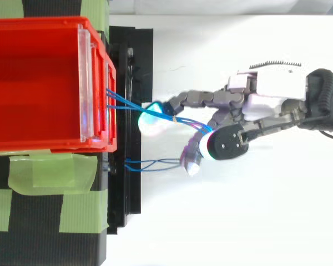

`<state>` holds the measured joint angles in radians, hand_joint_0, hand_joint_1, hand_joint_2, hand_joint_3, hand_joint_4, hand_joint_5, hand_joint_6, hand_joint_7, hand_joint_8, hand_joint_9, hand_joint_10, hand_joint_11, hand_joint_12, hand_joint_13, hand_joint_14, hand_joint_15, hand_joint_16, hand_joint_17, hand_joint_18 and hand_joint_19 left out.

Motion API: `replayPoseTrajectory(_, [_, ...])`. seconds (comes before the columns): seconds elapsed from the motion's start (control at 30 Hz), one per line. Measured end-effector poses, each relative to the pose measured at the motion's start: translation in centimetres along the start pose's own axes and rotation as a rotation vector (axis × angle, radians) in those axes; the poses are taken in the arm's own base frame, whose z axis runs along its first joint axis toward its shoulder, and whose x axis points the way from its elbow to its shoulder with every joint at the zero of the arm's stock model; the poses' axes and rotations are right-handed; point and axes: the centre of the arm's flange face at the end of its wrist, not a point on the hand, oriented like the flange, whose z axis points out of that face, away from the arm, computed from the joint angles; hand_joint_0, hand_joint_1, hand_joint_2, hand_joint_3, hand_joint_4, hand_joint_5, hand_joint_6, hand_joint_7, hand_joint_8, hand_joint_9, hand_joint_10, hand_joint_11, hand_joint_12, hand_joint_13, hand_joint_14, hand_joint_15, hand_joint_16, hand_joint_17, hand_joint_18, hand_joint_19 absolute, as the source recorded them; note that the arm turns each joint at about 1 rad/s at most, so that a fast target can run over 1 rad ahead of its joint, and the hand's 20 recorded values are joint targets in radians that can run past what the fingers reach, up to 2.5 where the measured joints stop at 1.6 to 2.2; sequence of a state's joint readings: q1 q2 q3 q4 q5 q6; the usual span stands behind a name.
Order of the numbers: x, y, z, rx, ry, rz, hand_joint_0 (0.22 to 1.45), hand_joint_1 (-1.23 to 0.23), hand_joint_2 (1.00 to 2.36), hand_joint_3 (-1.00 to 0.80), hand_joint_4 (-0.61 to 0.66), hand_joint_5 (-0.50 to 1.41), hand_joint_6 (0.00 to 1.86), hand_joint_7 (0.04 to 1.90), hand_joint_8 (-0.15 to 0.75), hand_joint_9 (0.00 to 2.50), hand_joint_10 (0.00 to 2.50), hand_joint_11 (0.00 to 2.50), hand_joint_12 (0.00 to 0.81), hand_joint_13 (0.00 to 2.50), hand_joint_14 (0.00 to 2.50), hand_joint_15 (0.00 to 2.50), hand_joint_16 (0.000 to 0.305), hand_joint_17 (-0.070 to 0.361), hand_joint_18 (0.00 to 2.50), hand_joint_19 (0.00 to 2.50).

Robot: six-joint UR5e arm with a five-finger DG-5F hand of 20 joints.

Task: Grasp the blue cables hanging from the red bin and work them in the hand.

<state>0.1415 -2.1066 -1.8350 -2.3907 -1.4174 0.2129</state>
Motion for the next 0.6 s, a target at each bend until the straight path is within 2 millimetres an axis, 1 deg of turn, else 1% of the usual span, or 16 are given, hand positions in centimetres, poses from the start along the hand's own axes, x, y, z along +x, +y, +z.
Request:
replayPoseTrajectory(0.03, [0.1,0.0,0.0,0.003,0.014,-0.005,0.82,-0.56,1.0,-0.91,0.27,-0.02,0.01,0.74,0.355,0.99,0.02,0.91,0.463,0.86,0.02,0.74,0.059,0.132,0.67,0.47])
replayPoseTrajectory(0.07, [0.1,0.1,0.0,0.004,0.026,-0.013,0.82,-0.56,1.0,-0.91,0.27,-0.02,0.01,0.74,0.354,0.99,0.02,0.93,0.466,0.87,0.02,0.76,0.059,0.133,0.67,0.47])
replayPoseTrajectory(0.13, [0.2,0.5,-0.1,0.0,0.038,-0.024,0.83,-0.56,1.0,-0.91,0.28,-0.01,0.01,0.76,0.339,1.05,0.02,1.14,0.472,0.96,0.02,0.93,0.059,0.134,0.72,0.52])
replayPoseTrajectory(0.17, [0.3,0.9,-0.1,-0.005,0.042,-0.031,0.83,-0.56,1.0,-0.91,0.28,0.0,0.01,0.76,0.338,1.06,0.02,1.18,0.47,0.97,0.02,0.95,0.059,0.134,0.73,0.52])
replayPoseTrajectory(0.2, [0.3,1.4,-0.1,-0.012,0.044,-0.04,0.83,-0.56,1.0,-0.91,0.28,0.0,0.01,0.77,0.338,1.08,0.02,1.25,0.473,1.04,0.02,1.03,0.061,0.136,0.76,0.56])
replayPoseTrajectory(0.23, [0.4,1.8,-0.2,-0.014,0.045,-0.046,0.83,-0.56,1.0,-0.91,0.28,0.01,0.01,0.78,0.328,1.11,0.01,1.33,0.469,1.05,0.02,1.09,0.061,0.137,0.79,0.58])
replayPoseTrajectory(0.27, [0.5,2.6,-0.4,-0.02,0.046,-0.06,0.83,-0.56,1.0,-0.91,0.29,0.01,0.01,0.79,0.332,1.11,0.01,1.35,0.473,1.07,0.02,1.1,0.061,0.138,0.79,0.59])
replayPoseTrajectory(0.33, [0.6,3.7,-0.7,-0.023,0.046,-0.08,0.83,-0.56,1.0,-0.92,0.29,0.02,0.01,0.8,0.308,1.14,0.01,1.52,0.457,1.13,0.02,1.23,0.062,0.139,0.82,0.62])
replayPoseTrajectory(0.37, [0.6,4.3,-0.9,-0.021,0.045,-0.091,0.83,-0.56,1.0,-0.92,0.29,0.02,0.01,0.81,0.307,1.15,0.01,1.54,0.455,1.14,0.02,1.24,0.062,0.139,0.82,0.62])
replayPoseTrajectory(0.43, [0.6,4.9,-1.2,-0.01,0.042,-0.105,0.83,-0.56,1.0,-0.91,0.29,0.03,0.01,0.82,0.299,1.17,0.01,1.72,0.444,1.19,0.02,1.38,0.062,0.139,0.87,0.69])
replayPoseTrajectory(0.47, [0.6,5.2,-1.4,-0.002,0.04,-0.111,0.83,-0.56,1.0,-0.91,0.29,0.03,0.01,0.82,0.303,1.16,0.03,1.72,0.444,1.2,0.01,1.4,0.062,0.139,0.88,0.69])
replayPoseTrajectory(0.5, [0.6,5.4,-1.6,0.007,0.037,-0.115,0.84,-0.56,1.0,-0.92,0.29,0.03,0.01,0.83,0.288,1.14,0.28,1.69,0.43,1.24,0.01,1.48,0.061,0.138,0.93,0.75])
replayPoseTrajectory(0.53, [0.5,5.4,-1.7,0.011,0.036,-0.116,0.84,-0.56,1.0,-0.91,0.3,0.04,0.01,0.84,0.288,1.11,0.48,1.7,0.429,1.28,0.0,1.61,0.062,0.139,0.98,0.81])
replayPoseTrajectory(0.57, [0.4,5.6,-1.8,0.016,0.033,-0.116,0.84,-0.56,1.0,-0.91,0.3,0.05,0.01,0.84,0.291,1.1,0.55,1.68,0.424,1.28,0.0,1.64,0.061,0.138,1.01,0.84])
replayPoseTrajectory(0.6, [0.3,5.7,-1.9,0.02,0.03,-0.116,0.84,-0.56,1.0,-0.91,0.31,0.05,0.01,0.85,0.29,1.07,0.76,1.66,0.419,1.28,0.16,1.66,0.06,0.136,1.04,0.92])
